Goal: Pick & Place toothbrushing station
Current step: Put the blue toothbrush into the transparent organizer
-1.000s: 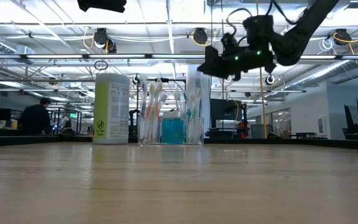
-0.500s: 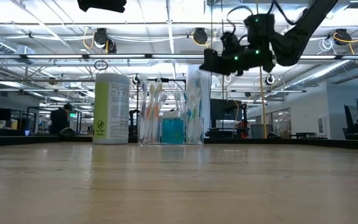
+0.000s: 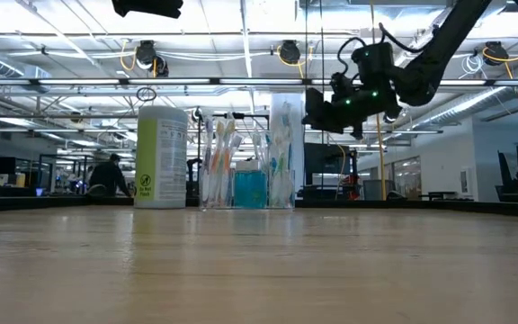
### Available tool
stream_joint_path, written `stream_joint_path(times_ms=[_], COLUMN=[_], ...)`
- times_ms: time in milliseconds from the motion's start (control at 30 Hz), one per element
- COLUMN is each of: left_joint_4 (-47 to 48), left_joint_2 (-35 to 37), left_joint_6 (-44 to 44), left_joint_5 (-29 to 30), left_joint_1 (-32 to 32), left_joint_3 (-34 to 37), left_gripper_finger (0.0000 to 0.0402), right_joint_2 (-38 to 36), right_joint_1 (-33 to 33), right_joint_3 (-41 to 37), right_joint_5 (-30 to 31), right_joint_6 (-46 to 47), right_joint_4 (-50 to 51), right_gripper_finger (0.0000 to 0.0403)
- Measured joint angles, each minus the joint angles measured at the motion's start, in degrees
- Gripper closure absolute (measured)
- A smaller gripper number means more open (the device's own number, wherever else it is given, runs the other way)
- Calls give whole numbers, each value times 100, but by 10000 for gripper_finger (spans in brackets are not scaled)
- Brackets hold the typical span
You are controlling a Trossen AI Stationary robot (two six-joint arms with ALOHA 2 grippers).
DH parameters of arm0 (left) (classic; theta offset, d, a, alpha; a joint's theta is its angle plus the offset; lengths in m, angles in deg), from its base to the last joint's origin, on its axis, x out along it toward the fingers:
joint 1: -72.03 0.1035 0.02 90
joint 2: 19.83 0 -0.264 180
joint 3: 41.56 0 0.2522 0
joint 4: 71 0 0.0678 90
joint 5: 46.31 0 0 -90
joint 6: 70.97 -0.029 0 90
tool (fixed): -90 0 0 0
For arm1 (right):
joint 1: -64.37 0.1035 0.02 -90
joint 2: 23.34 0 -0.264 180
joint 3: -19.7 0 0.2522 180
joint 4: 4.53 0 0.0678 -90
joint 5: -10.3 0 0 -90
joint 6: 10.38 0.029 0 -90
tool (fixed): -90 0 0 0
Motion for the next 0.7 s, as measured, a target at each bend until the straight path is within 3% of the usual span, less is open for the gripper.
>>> stream_joint_path(times_ms=[367,700], left_joint_4=[-2,11], left_joint_2=[0,181], left_joint_6=[-70,-70], left_joint_5=[-2,113], left_joint_1=[11,57], left_joint_3=[0,0], left_gripper_finger=[243,243], right_joint_2=[787,489], right_joint_1=[244,402], right_joint_3=[539,555], right_joint_5=[-452,-426], right_joint_6=[-21,-442], right_joint_4=[83,572], right_gripper_finger=[252,252])
